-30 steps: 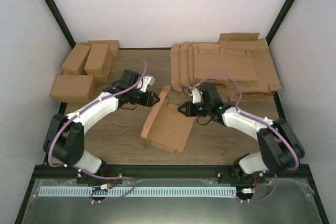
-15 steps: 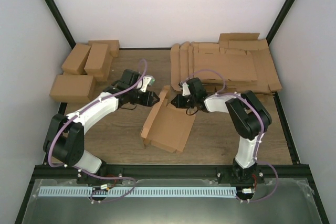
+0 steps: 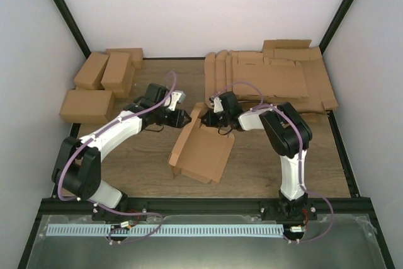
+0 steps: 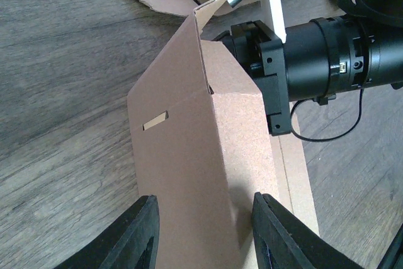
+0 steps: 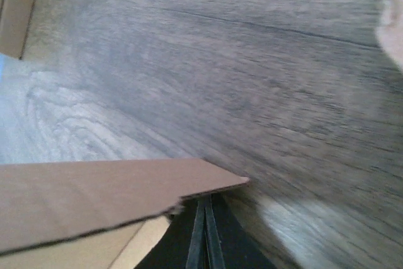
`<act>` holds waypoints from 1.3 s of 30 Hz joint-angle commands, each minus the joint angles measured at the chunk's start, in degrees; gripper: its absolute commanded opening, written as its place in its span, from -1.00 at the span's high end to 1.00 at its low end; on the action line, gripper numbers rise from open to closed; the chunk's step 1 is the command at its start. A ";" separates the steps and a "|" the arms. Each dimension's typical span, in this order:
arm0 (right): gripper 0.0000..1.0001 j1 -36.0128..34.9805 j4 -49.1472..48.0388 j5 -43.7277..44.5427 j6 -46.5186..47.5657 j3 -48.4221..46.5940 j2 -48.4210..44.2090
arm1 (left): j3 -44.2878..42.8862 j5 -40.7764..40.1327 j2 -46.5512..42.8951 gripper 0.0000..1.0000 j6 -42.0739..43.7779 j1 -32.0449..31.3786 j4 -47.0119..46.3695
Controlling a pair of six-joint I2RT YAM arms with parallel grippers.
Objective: Fold the paper box
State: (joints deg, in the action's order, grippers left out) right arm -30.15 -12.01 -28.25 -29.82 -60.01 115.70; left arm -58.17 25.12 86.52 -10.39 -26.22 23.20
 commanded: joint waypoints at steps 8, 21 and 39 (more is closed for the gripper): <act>0.99 -0.35 -8.37 -10.89 2.05 1.92 -1.65 | 1.64 -3.33 1.63 0.17 0.99 0.73 3.29; 0.65 0.78 -6.57 -4.31 12.58 6.73 -9.93 | 1.68 -2.88 1.42 0.17 1.16 0.74 3.37; -0.23 1.63 -8.26 -1.03 35.82 1.66 -6.03 | 1.48 -2.49 1.63 0.17 1.36 0.87 3.30</act>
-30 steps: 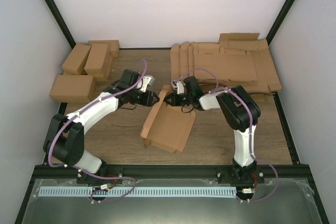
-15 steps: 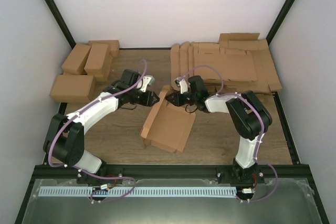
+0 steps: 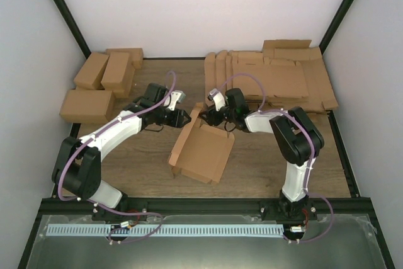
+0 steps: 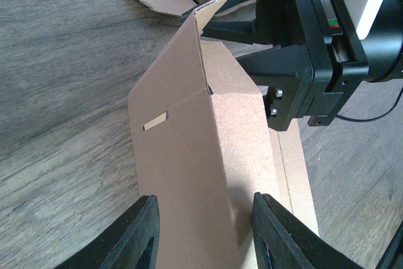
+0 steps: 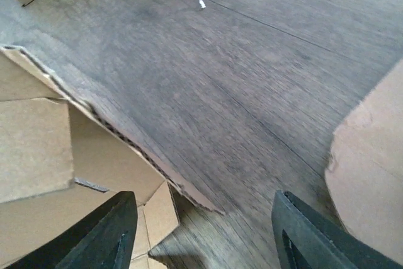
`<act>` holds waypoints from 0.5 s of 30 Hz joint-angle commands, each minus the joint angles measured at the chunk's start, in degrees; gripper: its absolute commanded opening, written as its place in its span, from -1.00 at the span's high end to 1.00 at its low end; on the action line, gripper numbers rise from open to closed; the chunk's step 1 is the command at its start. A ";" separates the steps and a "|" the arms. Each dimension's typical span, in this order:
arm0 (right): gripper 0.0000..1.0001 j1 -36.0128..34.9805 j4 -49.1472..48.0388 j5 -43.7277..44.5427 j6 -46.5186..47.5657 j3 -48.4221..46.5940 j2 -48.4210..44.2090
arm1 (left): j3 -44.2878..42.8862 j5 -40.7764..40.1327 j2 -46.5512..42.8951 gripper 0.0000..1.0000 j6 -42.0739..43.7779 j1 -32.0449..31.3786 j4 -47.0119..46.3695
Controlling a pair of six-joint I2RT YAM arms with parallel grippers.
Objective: Fold the paper box
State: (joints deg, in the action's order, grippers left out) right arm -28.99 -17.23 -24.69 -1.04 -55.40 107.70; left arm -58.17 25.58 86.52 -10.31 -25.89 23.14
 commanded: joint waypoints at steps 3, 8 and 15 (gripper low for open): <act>-0.22 0.77 -3.04 -7.37 9.83 -4.63 3.34 | 1.41 -3.00 1.74 0.17 1.34 0.49 3.48; 0.13 1.04 -2.17 -9.44 11.46 -6.03 3.41 | 1.38 -3.10 1.72 0.17 1.43 0.49 3.75; 0.81 1.04 -3.67 -9.35 9.59 -1.69 -0.40 | 1.31 -3.60 1.55 0.17 1.09 0.50 3.66</act>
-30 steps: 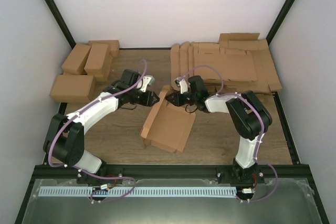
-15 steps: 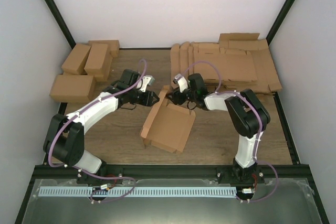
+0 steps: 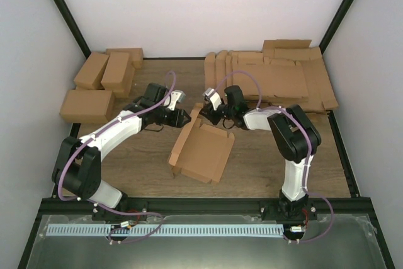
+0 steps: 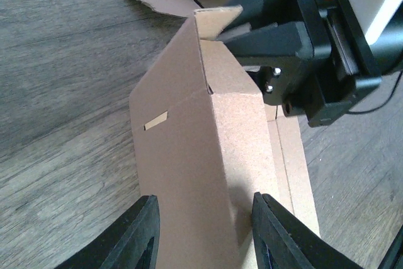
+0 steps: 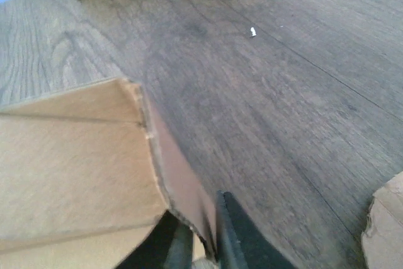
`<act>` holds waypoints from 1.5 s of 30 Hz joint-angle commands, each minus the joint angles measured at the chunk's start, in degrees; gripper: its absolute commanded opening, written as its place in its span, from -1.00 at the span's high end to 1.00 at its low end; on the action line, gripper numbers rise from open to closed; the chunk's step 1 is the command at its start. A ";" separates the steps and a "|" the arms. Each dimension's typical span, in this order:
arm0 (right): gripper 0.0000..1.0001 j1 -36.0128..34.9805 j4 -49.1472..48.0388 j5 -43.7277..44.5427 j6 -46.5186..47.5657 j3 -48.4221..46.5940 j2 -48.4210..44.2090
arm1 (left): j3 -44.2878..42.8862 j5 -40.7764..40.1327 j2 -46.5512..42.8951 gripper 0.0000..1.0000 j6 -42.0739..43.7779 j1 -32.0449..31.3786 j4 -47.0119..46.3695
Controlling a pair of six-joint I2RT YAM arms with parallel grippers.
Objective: Fold the paper box
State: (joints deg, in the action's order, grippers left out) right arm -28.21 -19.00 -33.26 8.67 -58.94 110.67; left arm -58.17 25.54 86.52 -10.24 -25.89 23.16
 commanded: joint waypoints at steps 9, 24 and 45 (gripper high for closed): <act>0.99 -1.73 -2.59 2.10 -3.39 7.60 -9.05 | 1.48 -3.82 1.80 0.18 0.78 0.49 3.32; 0.99 -6.15 -1.35 10.71 -5.30 14.06 -12.73 | 1.88 -2.50 2.21 0.18 0.40 0.50 2.93; 0.35 -7.18 -9.58 20.09 -16.27 19.72 -21.55 | 0.72 -1.12 2.31 0.18 2.79 0.49 5.30</act>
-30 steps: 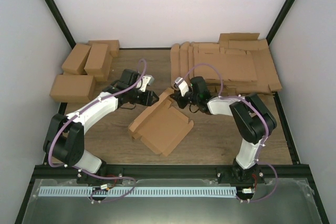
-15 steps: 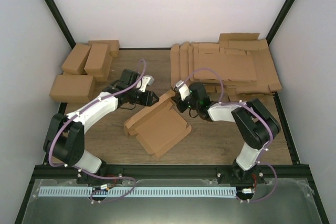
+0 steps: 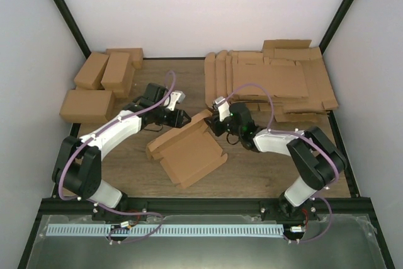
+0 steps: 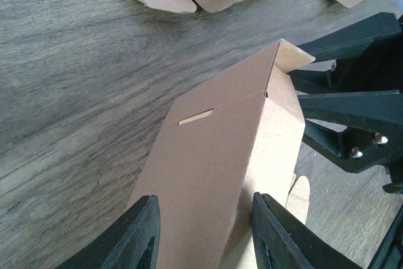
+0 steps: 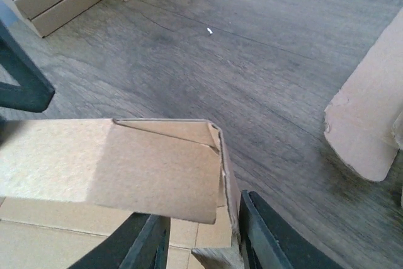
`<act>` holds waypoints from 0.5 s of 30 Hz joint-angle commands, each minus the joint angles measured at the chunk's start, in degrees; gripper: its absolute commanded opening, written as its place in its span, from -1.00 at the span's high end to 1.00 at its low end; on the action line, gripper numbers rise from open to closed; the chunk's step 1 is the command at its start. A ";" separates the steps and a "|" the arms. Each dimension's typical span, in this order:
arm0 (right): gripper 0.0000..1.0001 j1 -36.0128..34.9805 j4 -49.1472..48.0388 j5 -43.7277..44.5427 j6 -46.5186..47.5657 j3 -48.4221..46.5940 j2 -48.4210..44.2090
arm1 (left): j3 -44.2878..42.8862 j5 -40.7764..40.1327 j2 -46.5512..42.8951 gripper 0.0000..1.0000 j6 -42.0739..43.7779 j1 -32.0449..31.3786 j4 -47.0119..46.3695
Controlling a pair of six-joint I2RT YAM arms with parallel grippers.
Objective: Fold the paper box
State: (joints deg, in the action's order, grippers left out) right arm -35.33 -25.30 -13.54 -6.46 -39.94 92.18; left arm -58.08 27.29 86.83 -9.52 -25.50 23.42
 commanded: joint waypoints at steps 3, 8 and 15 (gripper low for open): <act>0.24 0.04 -4.35 0.51 -0.78 1.89 -4.86 | 0.66 -2.69 2.16 0.18 2.14 0.14 4.97; 0.17 0.03 -5.05 1.07 0.20 2.60 -6.23 | 0.49 -2.64 2.12 0.18 2.14 0.10 4.96; 0.13 0.76 -7.34 0.82 -0.56 4.13 -7.71 | 0.45 -2.60 2.29 0.18 2.22 0.10 5.04</act>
State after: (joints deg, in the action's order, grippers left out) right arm -34.96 -28.75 -13.34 -6.74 -35.64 86.13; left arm -58.35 27.35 87.00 -8.73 -25.50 23.81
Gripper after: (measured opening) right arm 0.437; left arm 0.412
